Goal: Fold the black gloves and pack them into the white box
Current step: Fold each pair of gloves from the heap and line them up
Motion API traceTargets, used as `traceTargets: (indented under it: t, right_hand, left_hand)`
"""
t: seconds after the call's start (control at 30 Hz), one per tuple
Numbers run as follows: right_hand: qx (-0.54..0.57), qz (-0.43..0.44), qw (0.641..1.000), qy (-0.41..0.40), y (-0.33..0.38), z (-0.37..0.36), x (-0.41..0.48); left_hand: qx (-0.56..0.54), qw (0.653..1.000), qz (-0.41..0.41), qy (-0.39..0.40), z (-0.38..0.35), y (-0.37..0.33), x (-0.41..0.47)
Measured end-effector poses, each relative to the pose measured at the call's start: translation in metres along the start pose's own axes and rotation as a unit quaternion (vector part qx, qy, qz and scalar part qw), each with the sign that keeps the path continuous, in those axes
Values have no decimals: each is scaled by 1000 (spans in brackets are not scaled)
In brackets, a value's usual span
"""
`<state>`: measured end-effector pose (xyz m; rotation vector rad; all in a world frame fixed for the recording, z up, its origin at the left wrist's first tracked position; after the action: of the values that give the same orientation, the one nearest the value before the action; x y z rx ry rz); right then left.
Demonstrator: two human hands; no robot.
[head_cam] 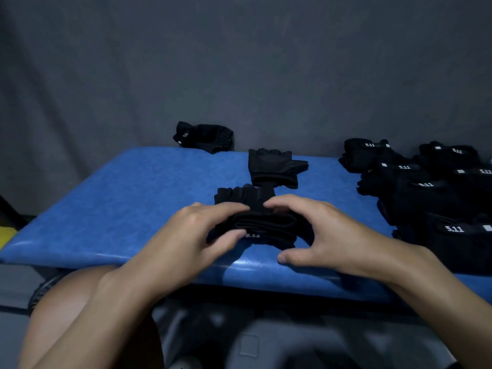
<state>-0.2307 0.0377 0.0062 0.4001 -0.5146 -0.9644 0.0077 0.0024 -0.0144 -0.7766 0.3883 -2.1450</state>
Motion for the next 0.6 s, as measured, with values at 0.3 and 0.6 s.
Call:
traceTargets:
  t: [0.3, 0.6]
  right_hand:
    - [50, 17, 992, -113, -1, -3, 4]
    - [66, 3, 990, -128, -7, -10, 12]
  left_hand:
    - [-164, 984, 66, -26, -4, -5, 2]
    - [-162, 983, 80, -42, -3, -4, 5]
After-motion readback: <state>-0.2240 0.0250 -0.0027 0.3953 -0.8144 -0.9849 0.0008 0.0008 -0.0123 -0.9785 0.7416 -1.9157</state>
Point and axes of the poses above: each hand's wrist, its own x-axis towards the middle knuckle, its own z-axis out of the back of the hand, y = z × x, the point moved 1 cm from there along x, towards the middle knuckle, and after that the axes turned 8 degrees about z, right-handed, at the moved point
